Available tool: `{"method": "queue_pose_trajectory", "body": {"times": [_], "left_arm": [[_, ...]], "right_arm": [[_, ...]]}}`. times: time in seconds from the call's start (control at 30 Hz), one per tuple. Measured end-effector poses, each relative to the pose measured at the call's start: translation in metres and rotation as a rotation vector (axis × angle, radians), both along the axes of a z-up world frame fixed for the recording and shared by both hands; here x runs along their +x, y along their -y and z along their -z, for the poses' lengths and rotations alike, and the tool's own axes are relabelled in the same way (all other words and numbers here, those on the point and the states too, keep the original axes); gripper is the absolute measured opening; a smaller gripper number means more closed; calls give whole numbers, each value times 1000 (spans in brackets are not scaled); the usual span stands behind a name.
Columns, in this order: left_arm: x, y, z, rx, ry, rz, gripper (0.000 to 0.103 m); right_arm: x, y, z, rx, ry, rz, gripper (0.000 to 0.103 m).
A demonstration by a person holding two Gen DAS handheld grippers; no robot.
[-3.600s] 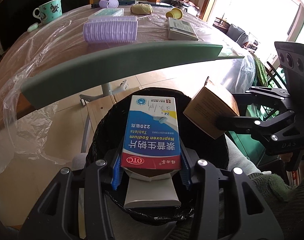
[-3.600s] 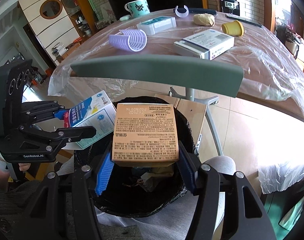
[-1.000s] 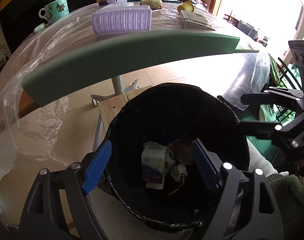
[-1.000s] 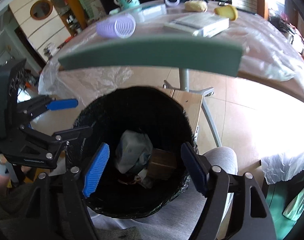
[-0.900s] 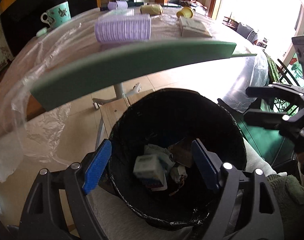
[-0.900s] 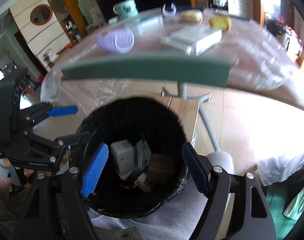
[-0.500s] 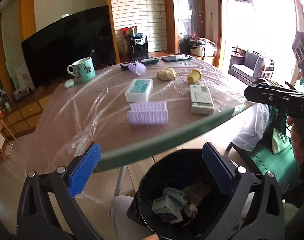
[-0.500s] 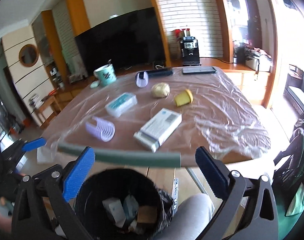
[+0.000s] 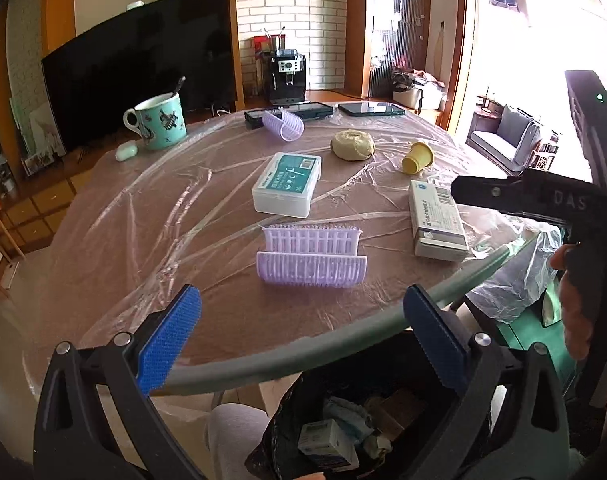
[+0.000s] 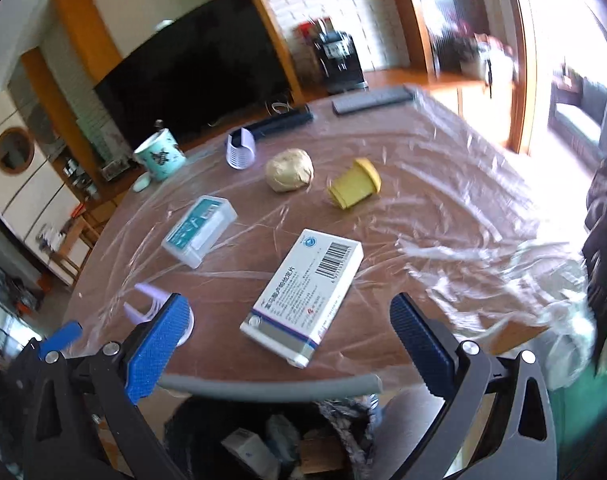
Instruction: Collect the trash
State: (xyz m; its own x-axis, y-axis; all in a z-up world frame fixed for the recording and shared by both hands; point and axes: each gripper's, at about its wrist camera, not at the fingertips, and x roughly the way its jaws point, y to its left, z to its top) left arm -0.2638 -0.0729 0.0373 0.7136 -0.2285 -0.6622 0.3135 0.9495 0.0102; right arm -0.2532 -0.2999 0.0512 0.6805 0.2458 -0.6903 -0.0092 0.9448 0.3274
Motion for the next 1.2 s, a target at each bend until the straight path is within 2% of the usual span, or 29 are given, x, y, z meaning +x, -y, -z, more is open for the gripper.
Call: {"method": "queue_pose_trajectory", "body": {"times": [0.17, 0.43, 0.7, 0.87, 1.0, 1.1, 1.13, 1.2], "left_arm": [[22, 3, 9, -29, -32, -1, 101], [44, 10, 21, -30, -66, -9, 101], [52, 14, 26, -48, -82, 11, 101], [55, 13, 29, -55, -92, 16, 99], [58, 12, 31, -75, -108, 21, 92], [59, 10, 32, -85, -109, 22, 82], [59, 10, 32, -86, -108, 21, 76], [58, 8, 31, -99, -108, 21, 74]], "right_arm": [[25, -16, 13, -74, -48, 12, 98], [45, -33, 26, -171, -90, -11, 85], [51, -50, 26, -274, -67, -89, 63], [51, -57, 28, -328, -49, -117, 62], [51, -57, 28, -327, -44, -129, 60], [51, -57, 27, -324, -38, -137, 50], [51, -57, 27, -319, -35, -136, 50], [50, -55, 26, -304, -32, -139, 50]]}}
